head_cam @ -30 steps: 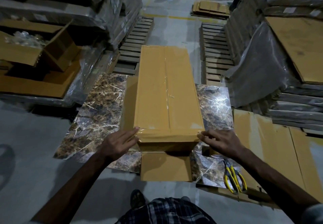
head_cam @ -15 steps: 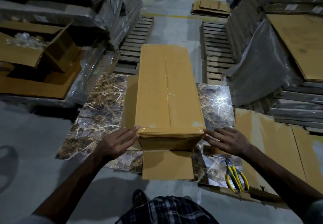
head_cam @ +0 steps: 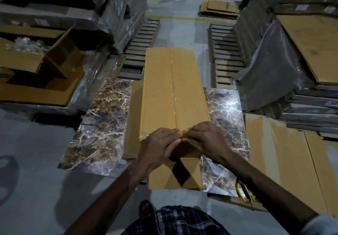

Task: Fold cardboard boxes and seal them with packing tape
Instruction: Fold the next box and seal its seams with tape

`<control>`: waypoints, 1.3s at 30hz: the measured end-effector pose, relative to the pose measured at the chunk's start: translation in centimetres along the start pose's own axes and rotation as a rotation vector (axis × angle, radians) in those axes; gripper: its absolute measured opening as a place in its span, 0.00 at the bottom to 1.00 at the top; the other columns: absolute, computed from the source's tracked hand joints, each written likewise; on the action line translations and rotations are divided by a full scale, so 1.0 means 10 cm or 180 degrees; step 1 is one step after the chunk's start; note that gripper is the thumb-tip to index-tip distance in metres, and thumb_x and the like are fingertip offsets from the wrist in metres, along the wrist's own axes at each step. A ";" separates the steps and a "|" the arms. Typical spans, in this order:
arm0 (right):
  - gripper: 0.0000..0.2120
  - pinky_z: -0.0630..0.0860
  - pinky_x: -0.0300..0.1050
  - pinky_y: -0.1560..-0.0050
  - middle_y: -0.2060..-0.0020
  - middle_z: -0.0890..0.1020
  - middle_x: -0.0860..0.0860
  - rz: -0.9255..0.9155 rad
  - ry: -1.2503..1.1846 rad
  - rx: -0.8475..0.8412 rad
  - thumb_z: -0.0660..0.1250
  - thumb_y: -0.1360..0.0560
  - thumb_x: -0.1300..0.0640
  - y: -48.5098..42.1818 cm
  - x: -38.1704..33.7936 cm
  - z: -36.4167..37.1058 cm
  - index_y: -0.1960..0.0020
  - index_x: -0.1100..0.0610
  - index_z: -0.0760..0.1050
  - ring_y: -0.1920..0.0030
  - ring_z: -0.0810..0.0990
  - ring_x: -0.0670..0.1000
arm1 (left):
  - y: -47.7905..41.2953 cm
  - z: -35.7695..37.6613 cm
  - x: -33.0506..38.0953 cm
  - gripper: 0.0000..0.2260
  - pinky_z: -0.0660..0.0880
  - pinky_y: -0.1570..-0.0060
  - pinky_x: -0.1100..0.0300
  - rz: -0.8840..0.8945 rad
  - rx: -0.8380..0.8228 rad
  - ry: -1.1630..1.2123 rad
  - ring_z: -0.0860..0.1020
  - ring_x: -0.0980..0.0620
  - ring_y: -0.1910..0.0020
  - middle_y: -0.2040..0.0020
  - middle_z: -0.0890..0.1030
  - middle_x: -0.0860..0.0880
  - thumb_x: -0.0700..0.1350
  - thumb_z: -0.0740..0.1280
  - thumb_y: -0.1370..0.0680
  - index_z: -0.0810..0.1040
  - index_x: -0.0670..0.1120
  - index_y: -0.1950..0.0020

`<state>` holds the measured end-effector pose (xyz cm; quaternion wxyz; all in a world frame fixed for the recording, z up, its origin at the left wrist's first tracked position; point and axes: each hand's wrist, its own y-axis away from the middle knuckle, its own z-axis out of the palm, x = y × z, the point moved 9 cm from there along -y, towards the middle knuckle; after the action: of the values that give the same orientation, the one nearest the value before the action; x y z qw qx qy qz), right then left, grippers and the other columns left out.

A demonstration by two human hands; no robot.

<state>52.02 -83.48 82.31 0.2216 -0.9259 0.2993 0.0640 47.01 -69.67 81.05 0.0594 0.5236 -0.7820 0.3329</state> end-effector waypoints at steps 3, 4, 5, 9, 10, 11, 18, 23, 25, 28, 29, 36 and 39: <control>0.07 0.77 0.49 0.54 0.58 0.84 0.47 0.0257 -0.0254 -0.0178 0.75 0.24 0.49 -0.08 0.06 0.13 0.51 0.51 0.86 0.59 0.81 0.50 | -0.09 0.13 -0.10 0.10 0.81 0.50 0.52 -0.0252 -0.0147 0.0062 0.80 0.52 0.47 0.43 0.87 0.51 0.48 0.74 0.21 0.87 0.47 0.42; 0.06 0.78 0.50 0.56 0.58 0.84 0.47 0.0390 -0.0379 -0.0227 0.76 0.25 0.49 -0.07 0.12 0.15 0.52 0.51 0.86 0.59 0.80 0.50 | -0.10 0.13 -0.12 0.09 0.81 0.50 0.53 -0.0214 -0.0201 0.0040 0.79 0.53 0.47 0.43 0.87 0.52 0.49 0.73 0.21 0.88 0.47 0.43; 0.07 0.79 0.49 0.58 0.59 0.84 0.47 0.0495 -0.0494 -0.0284 0.77 0.26 0.48 -0.06 0.17 0.17 0.53 0.50 0.85 0.59 0.79 0.49 | -0.10 0.14 -0.13 0.09 0.80 0.49 0.56 -0.0117 -0.0245 0.0027 0.79 0.53 0.47 0.43 0.87 0.52 0.50 0.72 0.21 0.88 0.48 0.44; 0.10 0.72 0.42 0.65 0.62 0.80 0.46 0.0424 -0.0561 -0.0386 0.77 0.27 0.45 -0.07 0.23 0.21 0.58 0.50 0.81 0.62 0.75 0.46 | -0.03 0.15 -0.13 0.09 0.76 0.45 0.64 0.0202 -0.0350 -0.0018 0.76 0.55 0.45 0.42 0.86 0.52 0.46 0.69 0.20 0.88 0.47 0.49; 0.10 0.69 0.40 0.65 0.62 0.79 0.45 0.0422 -0.0586 -0.0437 0.77 0.27 0.45 -0.07 0.25 0.21 0.58 0.50 0.81 0.62 0.74 0.45 | -0.03 0.14 -0.16 0.09 0.76 0.45 0.64 0.0194 -0.0335 -0.0027 0.76 0.56 0.45 0.43 0.86 0.52 0.46 0.68 0.21 0.88 0.47 0.51; 0.11 0.68 0.39 0.66 0.62 0.78 0.44 0.0438 -0.0597 -0.0490 0.77 0.27 0.45 -0.05 0.28 0.21 0.58 0.50 0.80 0.62 0.74 0.45 | -0.02 0.13 -0.18 0.07 0.77 0.46 0.63 0.0164 -0.0326 -0.0029 0.76 0.56 0.45 0.43 0.87 0.52 0.45 0.70 0.21 0.88 0.47 0.52; 0.12 0.77 0.45 0.64 0.62 0.79 0.43 0.0715 -0.0766 -0.0605 0.80 0.29 0.51 0.18 0.52 0.16 0.60 0.47 0.76 0.62 0.77 0.42 | 0.16 -0.20 -0.43 0.04 0.78 0.47 0.60 -0.0093 -0.0188 0.0121 0.80 0.50 0.47 0.43 0.87 0.50 0.36 0.78 0.27 0.89 0.44 0.55; 0.16 0.77 0.47 0.66 0.65 0.79 0.42 0.0900 -0.0949 -0.0505 0.82 0.32 0.54 0.31 0.70 0.07 0.63 0.46 0.75 0.63 0.78 0.43 | 0.29 -0.44 -0.61 0.08 0.79 0.47 0.57 -0.0115 -0.0062 0.0152 0.81 0.52 0.48 0.44 0.87 0.50 0.47 0.72 0.23 0.88 0.45 0.56; 0.15 0.75 0.43 0.66 0.65 0.79 0.42 0.0887 -0.1048 -0.0462 0.82 0.32 0.55 0.34 0.72 0.03 0.63 0.45 0.75 0.64 0.78 0.43 | 0.35 -0.51 -0.68 0.09 0.79 0.46 0.54 -0.0114 0.0006 0.0111 0.83 0.50 0.48 0.44 0.87 0.49 0.49 0.72 0.23 0.87 0.44 0.56; 0.11 0.74 0.40 0.66 0.64 0.81 0.43 0.0922 -0.1339 -0.0464 0.82 0.31 0.57 0.39 0.77 0.00 0.61 0.49 0.80 0.64 0.79 0.47 | 0.43 -0.57 -0.78 0.10 0.78 0.45 0.50 -0.0172 0.0065 0.0050 0.84 0.47 0.47 0.42 0.86 0.48 0.49 0.72 0.23 0.86 0.43 0.55; 0.10 0.74 0.38 0.66 0.64 0.82 0.44 0.0957 -0.1442 -0.0443 0.82 0.32 0.58 0.41 0.79 0.00 0.61 0.50 0.81 0.63 0.80 0.48 | 0.45 -0.56 -0.78 0.10 0.78 0.45 0.50 -0.0135 0.0073 -0.0008 0.84 0.46 0.47 0.41 0.86 0.47 0.49 0.71 0.23 0.86 0.43 0.53; 0.11 0.69 0.33 0.64 0.63 0.81 0.41 0.0984 -0.1245 -0.0500 0.83 0.33 0.55 0.41 0.77 -0.02 0.60 0.50 0.81 0.61 0.79 0.46 | 0.48 -0.51 -0.90 0.11 0.78 0.43 0.48 -0.0498 -0.0044 0.0150 0.80 0.48 0.42 0.39 0.84 0.52 0.54 0.73 0.25 0.86 0.47 0.52; 0.13 0.70 0.34 0.64 0.64 0.80 0.40 0.0893 -0.1044 -0.0585 0.83 0.33 0.48 0.33 0.69 -0.04 0.61 0.47 0.79 0.61 0.79 0.43 | 0.37 -0.43 -0.80 0.13 0.77 0.45 0.49 -0.0497 -0.0175 -0.0013 0.78 0.51 0.43 0.40 0.84 0.53 0.58 0.75 0.25 0.86 0.50 0.50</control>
<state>55.72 -89.70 79.64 0.1709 -0.8687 0.3779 0.2708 46.26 -60.07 79.11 0.0980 0.5817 -0.7478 0.3046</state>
